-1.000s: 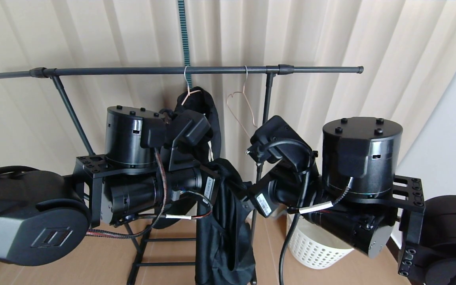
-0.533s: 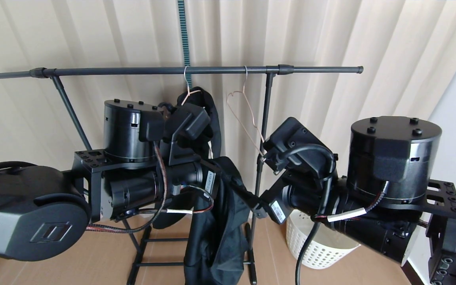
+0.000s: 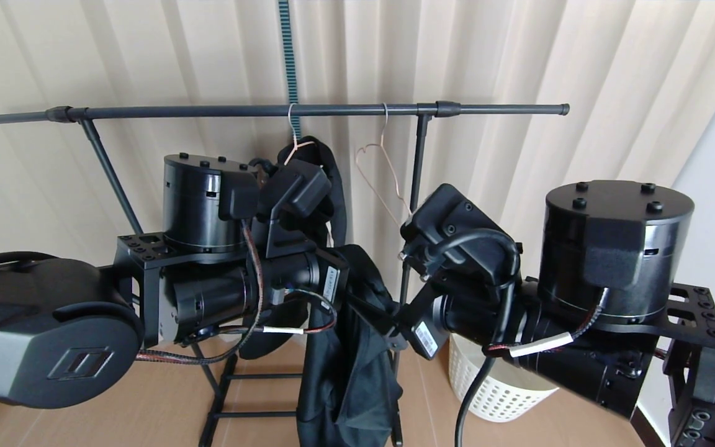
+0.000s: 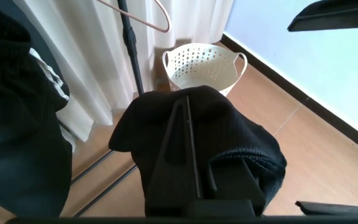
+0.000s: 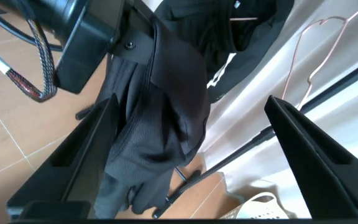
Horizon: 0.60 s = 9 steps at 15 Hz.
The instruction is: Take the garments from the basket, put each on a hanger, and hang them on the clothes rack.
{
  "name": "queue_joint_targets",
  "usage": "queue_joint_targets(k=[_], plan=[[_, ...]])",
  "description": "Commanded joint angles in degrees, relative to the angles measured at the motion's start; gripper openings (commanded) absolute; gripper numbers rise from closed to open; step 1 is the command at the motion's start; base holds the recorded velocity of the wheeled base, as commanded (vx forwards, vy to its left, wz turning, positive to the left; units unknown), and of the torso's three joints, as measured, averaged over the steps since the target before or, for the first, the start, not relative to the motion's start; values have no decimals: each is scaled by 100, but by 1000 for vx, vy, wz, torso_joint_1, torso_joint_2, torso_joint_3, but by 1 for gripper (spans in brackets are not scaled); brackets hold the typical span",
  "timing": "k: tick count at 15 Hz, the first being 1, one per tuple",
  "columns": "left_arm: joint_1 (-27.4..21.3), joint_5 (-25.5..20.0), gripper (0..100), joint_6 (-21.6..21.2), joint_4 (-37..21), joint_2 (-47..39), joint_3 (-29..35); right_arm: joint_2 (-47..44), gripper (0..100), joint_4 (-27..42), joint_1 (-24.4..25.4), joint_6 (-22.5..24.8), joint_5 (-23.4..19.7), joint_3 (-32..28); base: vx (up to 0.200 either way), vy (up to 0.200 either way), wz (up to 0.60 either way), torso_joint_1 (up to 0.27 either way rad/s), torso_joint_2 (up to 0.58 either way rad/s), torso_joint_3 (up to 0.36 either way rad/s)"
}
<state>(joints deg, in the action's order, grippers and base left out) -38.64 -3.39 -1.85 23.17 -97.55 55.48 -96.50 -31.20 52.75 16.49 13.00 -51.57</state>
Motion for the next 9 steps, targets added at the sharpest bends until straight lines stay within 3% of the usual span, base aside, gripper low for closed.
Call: queue_joint_targets(k=[1,6,7,9], plan=[[-20,-4,0,1,3,-10,-2,-194,100,-1,-10,3,28,-143,0,0,0,0,0,0],[-20,-4,0,1,-6,-10,-20,-431,100,-1,-160,3,28,-310,0,0,0,0,0,0],[-20,-4,0,1,3,-1,-20,-422,0,-1,-204,3,28,-301,0,0,0,0,0,0],[-20,-4,0,1,-6,-10,-11,-378,0,-1,-283,-6,28,-301,0,0,0,0,0,0]])
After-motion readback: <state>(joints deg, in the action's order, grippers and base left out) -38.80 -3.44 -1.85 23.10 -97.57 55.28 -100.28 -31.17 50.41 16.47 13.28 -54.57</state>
